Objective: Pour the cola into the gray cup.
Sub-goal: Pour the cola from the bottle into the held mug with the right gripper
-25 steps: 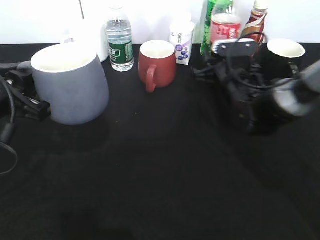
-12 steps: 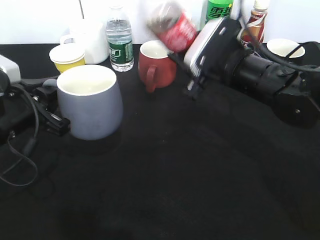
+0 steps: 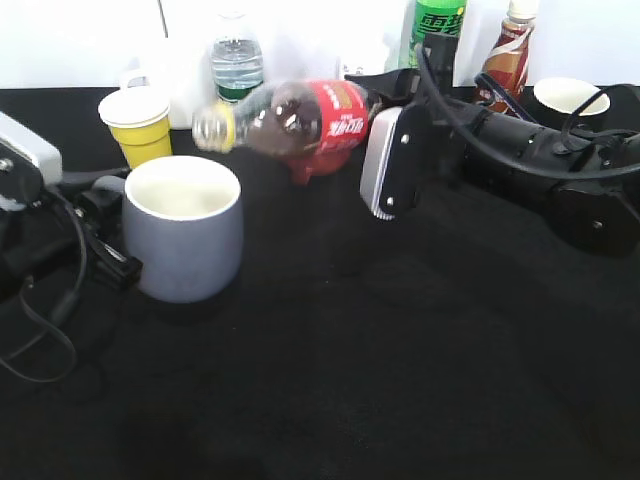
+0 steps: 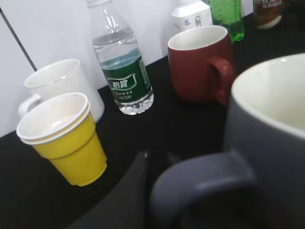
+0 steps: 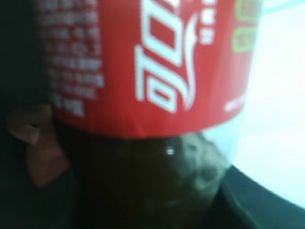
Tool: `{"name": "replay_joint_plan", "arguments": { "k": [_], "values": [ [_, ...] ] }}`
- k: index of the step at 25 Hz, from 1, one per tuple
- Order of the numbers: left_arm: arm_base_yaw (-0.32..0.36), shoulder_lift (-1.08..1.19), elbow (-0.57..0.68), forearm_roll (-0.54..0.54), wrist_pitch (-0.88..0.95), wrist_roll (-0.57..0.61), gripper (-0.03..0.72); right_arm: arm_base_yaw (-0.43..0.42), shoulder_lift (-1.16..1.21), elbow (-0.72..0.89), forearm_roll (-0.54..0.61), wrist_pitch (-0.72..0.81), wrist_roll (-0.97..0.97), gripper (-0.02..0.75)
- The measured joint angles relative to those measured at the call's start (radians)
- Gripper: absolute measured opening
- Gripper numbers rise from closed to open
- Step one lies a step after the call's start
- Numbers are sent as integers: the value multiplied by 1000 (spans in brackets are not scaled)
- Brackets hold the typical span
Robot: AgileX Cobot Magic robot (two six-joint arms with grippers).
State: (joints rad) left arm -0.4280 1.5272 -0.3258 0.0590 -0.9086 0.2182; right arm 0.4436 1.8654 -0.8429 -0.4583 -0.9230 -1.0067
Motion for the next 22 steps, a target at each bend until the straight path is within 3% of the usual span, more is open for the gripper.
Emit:
{"name": "replay_joint_plan", "arguments": {
  "k": [9,22],
  "values": [
    [0,4,0,39,-1,1,62,0,0,0,57,-32,-223,385],
    [0,4,0,43,-30,1,62,0,0,0,105,-117,-319,385]
  ]
}}
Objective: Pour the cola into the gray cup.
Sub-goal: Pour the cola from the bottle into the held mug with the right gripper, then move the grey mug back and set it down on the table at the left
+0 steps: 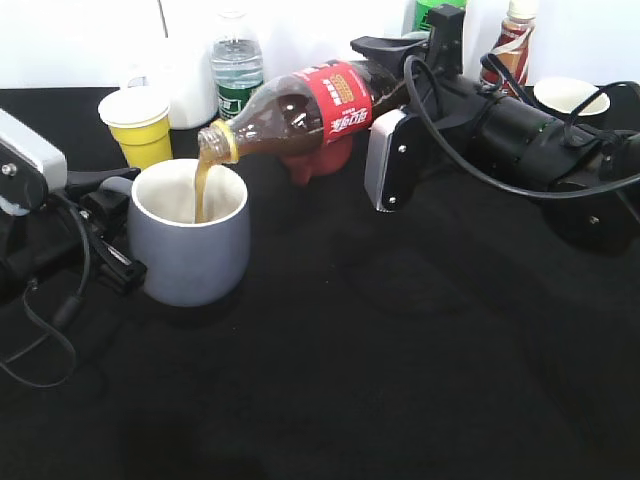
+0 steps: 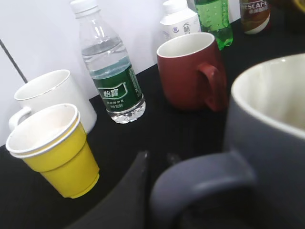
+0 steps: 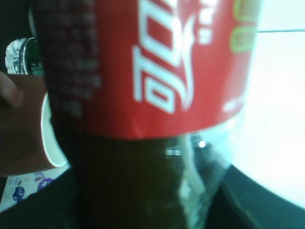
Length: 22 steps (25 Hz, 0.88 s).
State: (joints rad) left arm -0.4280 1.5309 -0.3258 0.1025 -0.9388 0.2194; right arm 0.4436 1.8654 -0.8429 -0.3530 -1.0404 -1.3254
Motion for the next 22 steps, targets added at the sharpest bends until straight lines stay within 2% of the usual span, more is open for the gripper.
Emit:
{"name": "replay_joint_plan", "arguments": {
  "k": [22],
  "values": [
    [0,2,1,1,-14,7,62,0,0,0,3,-9,-38,385]
  ]
}}
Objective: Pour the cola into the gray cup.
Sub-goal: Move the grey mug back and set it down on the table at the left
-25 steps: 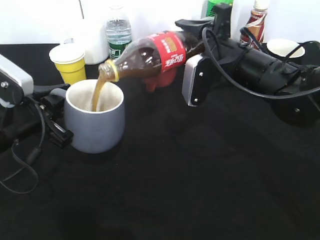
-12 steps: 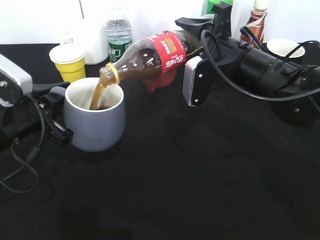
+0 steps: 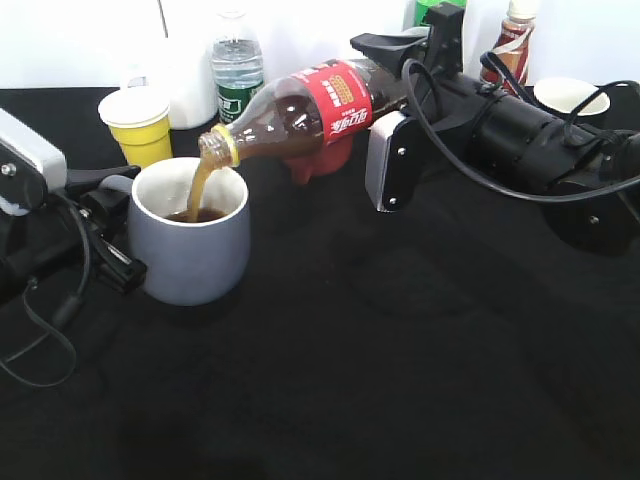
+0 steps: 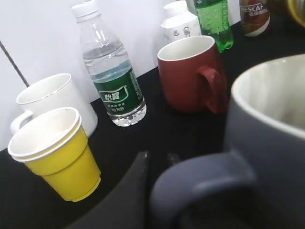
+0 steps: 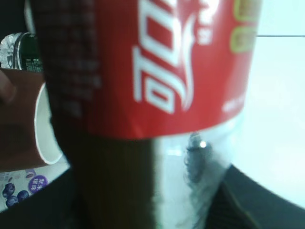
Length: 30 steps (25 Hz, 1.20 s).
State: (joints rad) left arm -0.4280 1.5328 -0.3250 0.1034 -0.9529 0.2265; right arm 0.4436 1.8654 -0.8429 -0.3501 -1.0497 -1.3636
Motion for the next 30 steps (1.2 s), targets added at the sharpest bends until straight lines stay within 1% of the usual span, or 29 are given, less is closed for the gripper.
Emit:
{"name": "replay_joint_plan", "arguments": {
  "k": [5,6,8,11,14,16,17,18,19,20,22,24,25,26,27,30],
  "values": [
    [0,0,0,0,0,0,62,0,0,0,0,1,34,385],
    [0,0,0,0,0,0,62,0,0,0,-5,1,65,385],
    [0,0,0,0,0,0,62,0,0,0,-57,1,154,385],
    [0,0,0,-1,0,0,62,0,0,0,-78,1,325,385],
    [0,0,0,-6,0,0,62,0,0,0,-108,1,622,385],
    [0,0,0,-32,0,0,62,0,0,0,-114,-13,986,385],
    [0,0,0,-46,-1,0,62,0,0,0,-115,-30,1218,385],
    [0,2,0,-67,-16,2,62,0,0,0,-115,-55,1410,385],
    [0,2,0,-122,-48,4,62,0,0,0,-103,-74,1520,385],
    [0,2,0,-186,-97,4,62,0,-1,11,-57,-86,1557,385],
    [0,2,0,-312,-140,4,62,-8,-7,80,83,-110,1578,384],
    [10,2,0,-369,-142,19,62,-36,-37,164,146,-113,1575,384],
    [20,-6,0,-399,-143,59,62,-50,-56,197,164,-113,1557,384],
    [43,-14,0,-431,-147,83,62,-58,-72,223,182,-114,1544,384],
    [83,-20,0,-453,-152,87,62,-60,-81,242,194,-117,1533,384],
    [244,-20,-1,-463,-172,91,62,-60,-81,257,200,-122,1525,384]
  ]
}}
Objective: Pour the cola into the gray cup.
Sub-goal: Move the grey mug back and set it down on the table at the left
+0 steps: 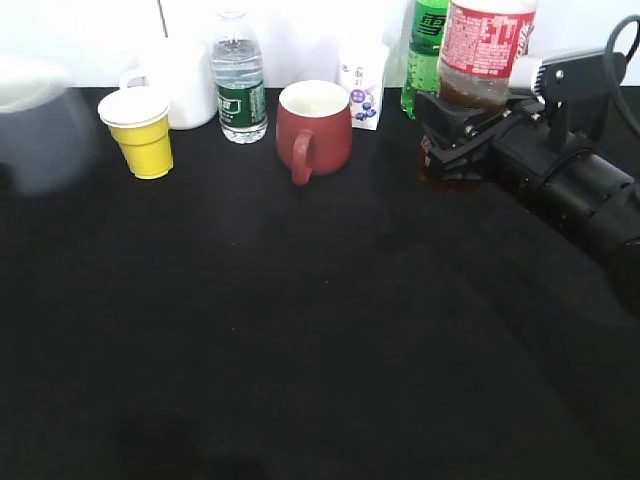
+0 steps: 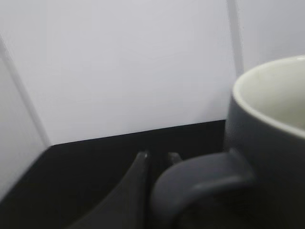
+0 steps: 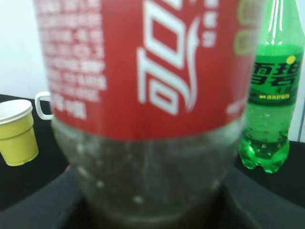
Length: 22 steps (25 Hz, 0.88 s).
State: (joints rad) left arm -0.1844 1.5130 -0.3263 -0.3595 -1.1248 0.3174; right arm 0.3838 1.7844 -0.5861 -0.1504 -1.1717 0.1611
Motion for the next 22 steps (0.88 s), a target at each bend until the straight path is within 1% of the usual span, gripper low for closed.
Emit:
{"name": "replay_joint_plan", "arguments": {
  "k": [2,3,4,5,8,11,14,15,17,18,21,22],
  "values": [
    [103,21,-33,10,-2,2,62,0,0,0,1,0,-2,384],
    [143,56,-67,17,-7,2,62,0,0,0,1,0,-2,384],
    [172,109,-102,33,-7,2,62,0,0,0,1,0,-2,384],
    [185,166,-141,42,-9,2,62,0,0,0,1,0,-2,384],
    [186,367,-273,64,-14,-3,62,0,0,0,1,0,-3,384],
    [186,535,-415,70,-14,-44,62,0,0,0,1,0,-3,384],
    [187,637,-546,99,-31,-57,62,0,0,0,2,0,-3,384],
    [187,662,-582,101,-35,-59,62,0,0,0,2,0,-3,384],
    [187,669,-593,101,-37,-60,71,0,0,0,3,0,-3,384],
    [186,669,-585,101,-49,-64,112,0,0,0,4,0,-3,384],
    [184,654,-511,98,-79,-66,307,0,0,0,12,0,-3,384],
    [183,638,-472,96,-87,-68,340,0,0,0,23,0,-3,384]
  ]
}}
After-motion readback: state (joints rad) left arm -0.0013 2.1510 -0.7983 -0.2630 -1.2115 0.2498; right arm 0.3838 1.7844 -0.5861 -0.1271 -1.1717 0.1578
